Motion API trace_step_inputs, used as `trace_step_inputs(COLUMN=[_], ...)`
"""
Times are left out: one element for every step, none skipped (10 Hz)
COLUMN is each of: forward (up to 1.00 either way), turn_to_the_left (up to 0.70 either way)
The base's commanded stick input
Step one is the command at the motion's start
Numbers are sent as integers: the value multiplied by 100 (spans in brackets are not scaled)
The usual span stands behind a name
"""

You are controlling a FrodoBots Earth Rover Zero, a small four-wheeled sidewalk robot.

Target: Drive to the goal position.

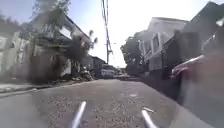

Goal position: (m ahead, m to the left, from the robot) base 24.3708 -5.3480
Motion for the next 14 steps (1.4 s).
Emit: trace_step_inputs(forward=[85, 85, 85, 85, 85, 85, 85, 85, 85, 85, 85, 85, 85, 85], turn_to_the_left=[-34, -34, -34, -34, -34, -34, -34, -34, -34, -34, -34, -34, -34, -34])
